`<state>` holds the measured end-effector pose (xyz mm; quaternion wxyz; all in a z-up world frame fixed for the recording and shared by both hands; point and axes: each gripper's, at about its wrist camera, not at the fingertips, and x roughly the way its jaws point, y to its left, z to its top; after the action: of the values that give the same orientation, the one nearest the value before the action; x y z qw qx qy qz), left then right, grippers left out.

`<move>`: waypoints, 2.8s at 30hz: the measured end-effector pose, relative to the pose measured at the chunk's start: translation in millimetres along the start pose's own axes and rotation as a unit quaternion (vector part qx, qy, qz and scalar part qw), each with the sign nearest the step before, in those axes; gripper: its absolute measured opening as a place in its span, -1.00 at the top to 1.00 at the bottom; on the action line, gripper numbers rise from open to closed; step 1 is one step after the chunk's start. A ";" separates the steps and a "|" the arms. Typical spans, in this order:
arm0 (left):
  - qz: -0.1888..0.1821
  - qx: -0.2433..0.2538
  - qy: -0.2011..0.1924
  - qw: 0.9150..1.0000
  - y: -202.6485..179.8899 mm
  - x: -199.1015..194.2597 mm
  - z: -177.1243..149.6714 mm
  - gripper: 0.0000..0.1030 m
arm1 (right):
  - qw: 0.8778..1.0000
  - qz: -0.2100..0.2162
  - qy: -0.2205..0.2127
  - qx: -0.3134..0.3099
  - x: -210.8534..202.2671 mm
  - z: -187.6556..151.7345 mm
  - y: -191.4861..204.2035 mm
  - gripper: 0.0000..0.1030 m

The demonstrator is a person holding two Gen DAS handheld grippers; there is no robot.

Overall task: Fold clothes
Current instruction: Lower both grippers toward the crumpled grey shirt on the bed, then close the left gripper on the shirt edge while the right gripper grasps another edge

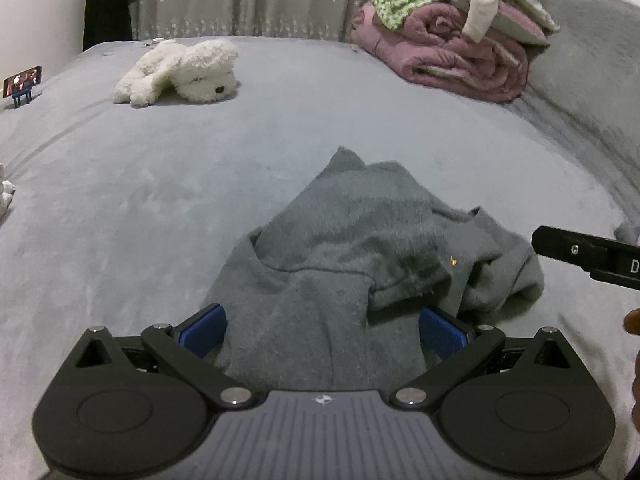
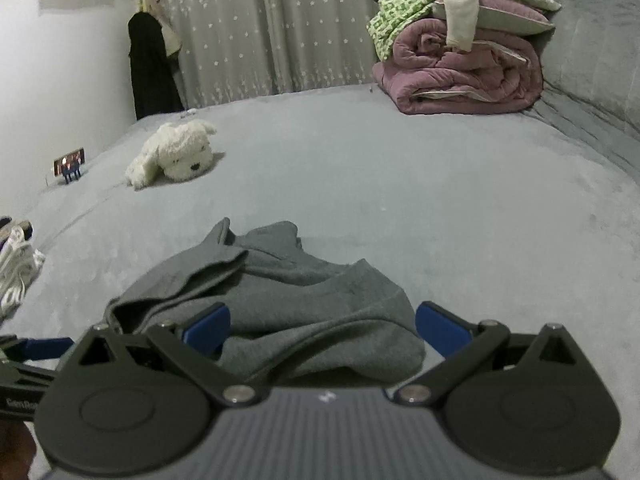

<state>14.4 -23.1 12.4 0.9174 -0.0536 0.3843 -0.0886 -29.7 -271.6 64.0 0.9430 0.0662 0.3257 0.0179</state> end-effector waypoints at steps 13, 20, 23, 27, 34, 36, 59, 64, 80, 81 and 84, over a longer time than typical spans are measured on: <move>0.006 -0.013 0.031 0.999 2.5 12.3 5.7 -1.00 | 0.998 0.015 0.043 0.040 13.7 -5.1 -12.3 -1.00; 0.027 0.028 0.000 0.999 -4.7 7.6 5.5 -1.00 | 0.998 -0.003 0.059 0.033 19.1 -12.9 -15.2 -1.00; 0.041 0.038 -0.022 0.998 -0.3 0.8 11.6 -1.00 | 0.997 -0.010 0.063 0.044 20.9 -13.2 -21.4 -1.00; 0.021 0.018 -0.015 1.000 12.3 -0.1 21.3 -1.00 | 0.996 -0.010 0.065 0.059 21.2 -10.3 -29.9 -1.00; -0.001 0.020 -0.045 0.999 10.9 -6.4 32.2 -1.00 | 0.994 -0.001 0.080 0.069 30.1 -10.3 -34.3 -0.95; -0.016 0.033 -0.043 0.998 4.2 -2.9 32.8 -1.00 | 0.994 0.009 0.083 0.075 33.6 -9.9 -34.2 -0.85; 0.023 0.057 -0.023 0.998 5.8 17.3 30.1 -0.90 | 0.997 0.019 0.060 0.036 41.1 -9.4 -16.8 0.77; 0.025 0.047 -0.024 0.998 18.5 13.4 33.7 -0.68 | 0.999 -0.023 -0.019 -0.011 12.6 3.5 -13.4 0.79; 0.017 0.000 -0.035 0.999 61.4 -11.8 42.7 0.73 | 0.982 -0.101 -0.149 -0.052 -31.9 16.9 -28.9 0.80; 0.024 -0.007 -0.037 0.999 67.8 -14.2 43.5 0.73 | 0.981 -0.105 -0.153 -0.053 -33.4 17.7 -29.2 0.80; 0.052 -0.031 -0.035 0.998 87.2 -20.4 46.2 0.74 | 0.981 -0.118 -0.146 -0.041 -33.2 19.8 -38.4 0.80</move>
<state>43.9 67.8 44.4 0.9316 -0.0645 0.3567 -0.0269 -43.9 -314.5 94.5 0.9777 -0.0092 0.1895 -0.0901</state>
